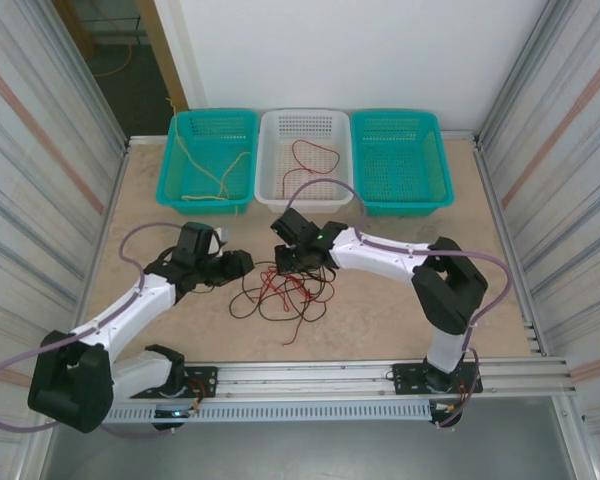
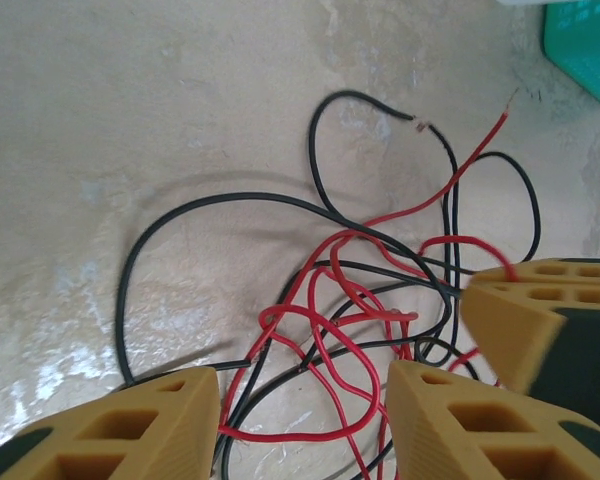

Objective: Untangle the cables

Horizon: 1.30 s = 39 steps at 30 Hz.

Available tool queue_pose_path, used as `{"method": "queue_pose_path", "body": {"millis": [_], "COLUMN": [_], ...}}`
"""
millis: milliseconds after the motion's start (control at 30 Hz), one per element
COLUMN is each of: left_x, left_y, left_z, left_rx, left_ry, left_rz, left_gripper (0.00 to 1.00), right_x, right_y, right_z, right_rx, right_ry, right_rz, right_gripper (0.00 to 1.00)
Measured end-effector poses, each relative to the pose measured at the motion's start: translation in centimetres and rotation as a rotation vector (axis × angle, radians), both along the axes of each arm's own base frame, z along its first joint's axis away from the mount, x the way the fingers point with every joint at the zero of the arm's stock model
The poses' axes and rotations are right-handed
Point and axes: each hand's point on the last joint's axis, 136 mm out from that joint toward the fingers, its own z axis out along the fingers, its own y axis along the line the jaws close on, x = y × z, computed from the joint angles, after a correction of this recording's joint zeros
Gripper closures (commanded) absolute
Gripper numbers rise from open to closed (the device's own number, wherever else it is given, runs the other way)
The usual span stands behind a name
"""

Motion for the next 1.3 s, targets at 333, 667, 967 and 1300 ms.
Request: {"method": "queue_pose_path", "body": {"millis": [333,667,967,1300], "left_x": [0.0,0.7,0.7,0.7], "left_y": [-2.8,-6.3,-6.2,-6.3], "left_z": [-1.7,-0.6,-2.0,-2.3], "left_rx": [-0.018,-0.062,-0.043,-0.042], "left_ry": [0.032,-0.005,0.033,0.045], "left_rz": [-0.069,-0.139,-0.132,-0.127], "left_gripper": [0.49,0.51,0.54,0.55], "right_x": [-1.3,-1.8,-2.2,-2.0], "right_y": [-0.9,-0.6,-1.4,-4.8], "right_z": [9.3,17.2,22.8,29.8], "right_rx": [0.241,0.461,0.525,0.537], "right_ry": [-0.158,-0.286,-0.396,-0.587], "right_rz": [0.027,0.073,0.117,0.124], "right_gripper": [1.00,1.00,1.00,1.00]}}
